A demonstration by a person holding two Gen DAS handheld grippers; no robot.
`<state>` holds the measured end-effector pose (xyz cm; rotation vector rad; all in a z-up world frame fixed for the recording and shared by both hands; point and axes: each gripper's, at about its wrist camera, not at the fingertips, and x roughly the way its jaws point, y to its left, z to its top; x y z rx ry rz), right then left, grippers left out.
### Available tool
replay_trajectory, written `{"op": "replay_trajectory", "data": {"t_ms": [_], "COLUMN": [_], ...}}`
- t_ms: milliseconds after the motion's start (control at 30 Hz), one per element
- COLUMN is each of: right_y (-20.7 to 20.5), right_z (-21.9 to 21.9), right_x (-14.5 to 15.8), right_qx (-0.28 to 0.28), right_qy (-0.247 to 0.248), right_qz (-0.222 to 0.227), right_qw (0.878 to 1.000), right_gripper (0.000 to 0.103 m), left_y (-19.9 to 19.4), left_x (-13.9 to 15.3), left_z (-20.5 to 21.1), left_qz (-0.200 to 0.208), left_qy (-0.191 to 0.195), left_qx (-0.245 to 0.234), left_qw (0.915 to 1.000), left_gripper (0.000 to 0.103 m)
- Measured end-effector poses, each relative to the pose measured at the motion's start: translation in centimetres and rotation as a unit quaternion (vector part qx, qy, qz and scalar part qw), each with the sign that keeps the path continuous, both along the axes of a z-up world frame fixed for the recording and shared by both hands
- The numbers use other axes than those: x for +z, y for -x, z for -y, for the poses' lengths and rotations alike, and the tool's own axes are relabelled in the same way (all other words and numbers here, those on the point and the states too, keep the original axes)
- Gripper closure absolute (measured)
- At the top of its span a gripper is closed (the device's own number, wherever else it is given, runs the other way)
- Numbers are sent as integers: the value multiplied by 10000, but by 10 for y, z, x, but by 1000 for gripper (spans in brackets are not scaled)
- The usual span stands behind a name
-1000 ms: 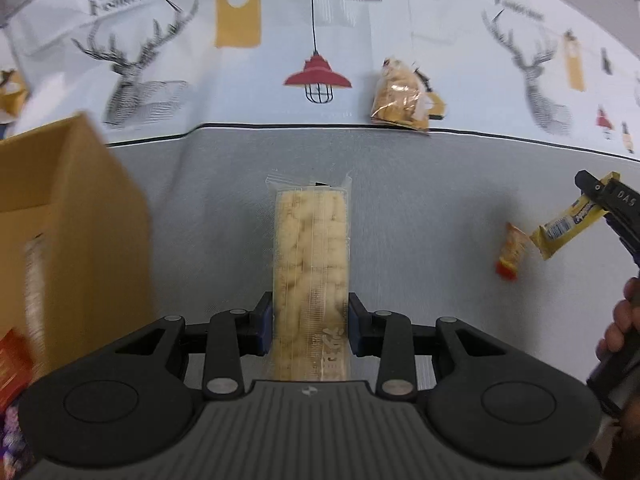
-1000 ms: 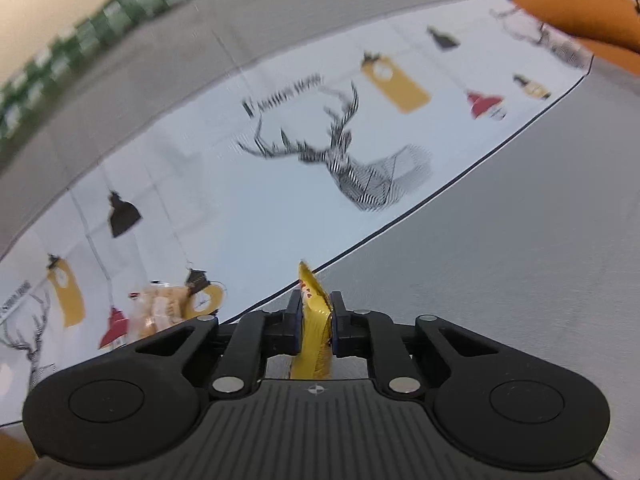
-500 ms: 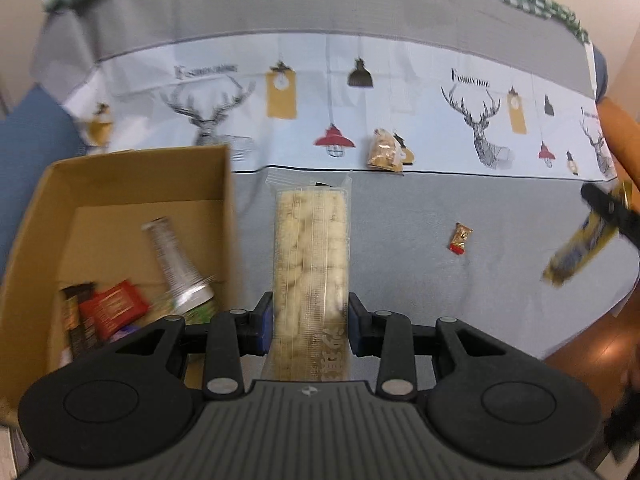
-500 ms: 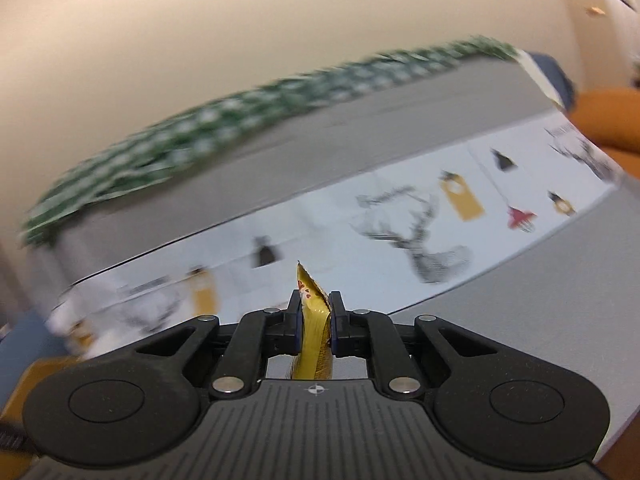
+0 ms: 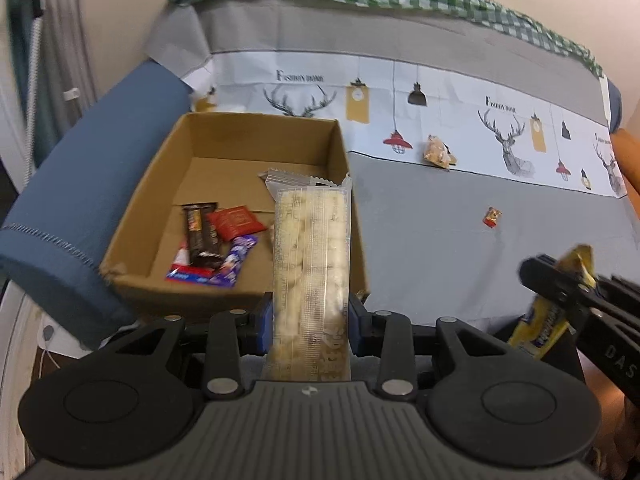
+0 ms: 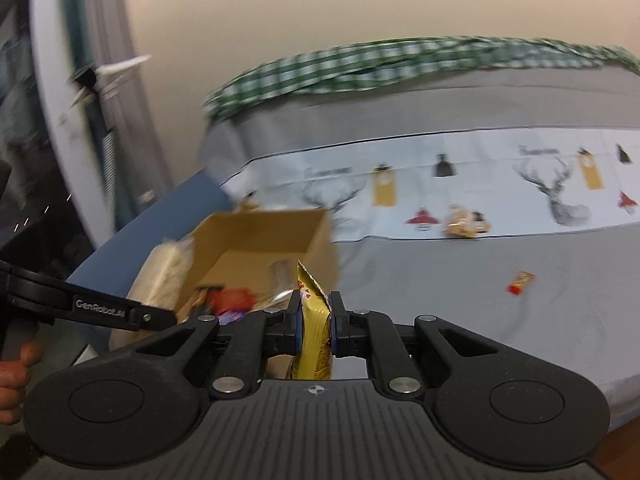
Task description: Organize snacks
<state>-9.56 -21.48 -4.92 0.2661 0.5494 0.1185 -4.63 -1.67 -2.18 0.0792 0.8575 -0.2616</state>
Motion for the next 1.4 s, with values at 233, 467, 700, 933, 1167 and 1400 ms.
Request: {"op": "replay_trajectory", "data": {"t_ms": [233,467,700,933,1167,1400], "right_y": [17,27,27,24,19,11], "right_z": [-51,-62,-59,-64,-64,-69], "right_x": [22,34,33,32,30,26], "right_qx": [791,960,883,959,976,1033], "right_qy": [484,747,737,754,740,750], "right_qz": [253,454,422,365,278,154], "right_qw": [9954,9915,9925,9919,9921,9917], "right_gripper": [91,91,91,91,91,91], "left_y": [25,31,30,26,22,14], "left_x": [11,14,13,11,8,1], "left_z": [-20,-18,-18,-20,-20,-23], "left_qz": [271,321,315,271,218,115], "left_qy": [292,339,353,368,364,380], "left_qx": [161,60,26,55,52,98], "left_qw": [9991,9989,9989,9989,9991,9992], "left_gripper": [64,64,64,64,64,64]}}
